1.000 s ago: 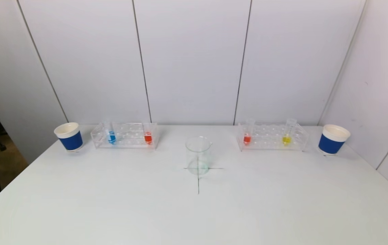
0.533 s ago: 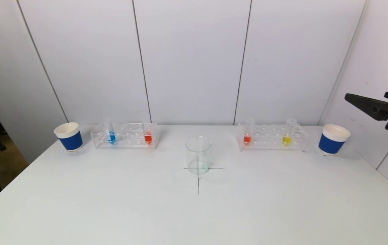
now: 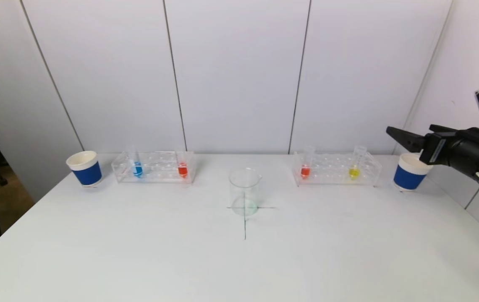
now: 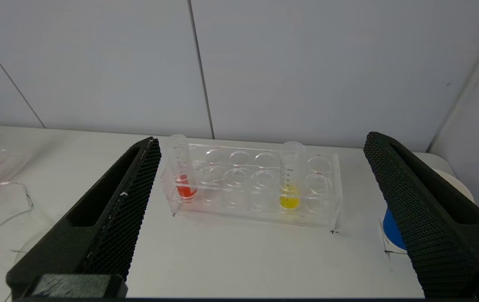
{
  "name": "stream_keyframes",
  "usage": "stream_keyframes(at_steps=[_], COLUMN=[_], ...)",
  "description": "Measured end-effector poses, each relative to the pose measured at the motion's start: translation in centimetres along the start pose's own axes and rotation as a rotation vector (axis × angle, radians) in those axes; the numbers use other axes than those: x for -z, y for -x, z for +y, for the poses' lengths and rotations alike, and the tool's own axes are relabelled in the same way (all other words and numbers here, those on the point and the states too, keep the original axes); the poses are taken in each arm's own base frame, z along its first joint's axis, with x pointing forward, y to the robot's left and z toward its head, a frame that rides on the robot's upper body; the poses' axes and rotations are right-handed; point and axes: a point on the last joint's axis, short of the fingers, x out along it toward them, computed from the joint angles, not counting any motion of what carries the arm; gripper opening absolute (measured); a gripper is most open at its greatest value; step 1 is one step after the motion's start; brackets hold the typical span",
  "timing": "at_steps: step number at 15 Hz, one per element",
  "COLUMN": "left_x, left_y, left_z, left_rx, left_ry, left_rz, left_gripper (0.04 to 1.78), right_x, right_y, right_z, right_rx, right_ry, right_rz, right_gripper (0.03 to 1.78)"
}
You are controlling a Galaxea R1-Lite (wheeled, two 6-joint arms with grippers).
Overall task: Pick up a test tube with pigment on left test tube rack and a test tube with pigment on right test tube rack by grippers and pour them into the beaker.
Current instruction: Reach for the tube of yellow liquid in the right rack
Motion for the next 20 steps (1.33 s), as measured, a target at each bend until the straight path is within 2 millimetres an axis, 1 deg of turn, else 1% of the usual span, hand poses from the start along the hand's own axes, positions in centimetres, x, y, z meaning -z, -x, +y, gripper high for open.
stream_keyframes(at_steps=[3, 7, 13, 16, 20], left_x=[0.0, 0.0, 0.0, 0.0, 0.0], left_y=[0.0, 0.0, 0.0, 0.0, 0.0], left_z=[0.0, 0.0, 0.0, 0.0, 0.0], left_rx=[0.000, 0.000, 0.000, 0.000, 0.000], left_ry=[0.000, 0.000, 0.000, 0.000, 0.000], left_rz=[0.000, 0.000, 0.000, 0.000, 0.000], left_gripper=[1.76, 1.76, 1.76, 1.76, 1.76], right_x=[1.5, 3.2, 6.3, 7.8, 8.9], right_y=[-1.5, -3.0, -5.2, -6.1, -7.2], right_z=[-0.2, -0.6, -1.0, -0.9, -1.1], right_rx=[0.001, 0.003, 0.031, 0.030, 0.041], right_ry=[-0.001, -0.005, 0.001, -0.003, -0.008], right_rz=[0.022, 0.042, -0.009, 0.012, 0.035], right_gripper=[1.76, 1.76, 1.76, 1.76, 1.76])
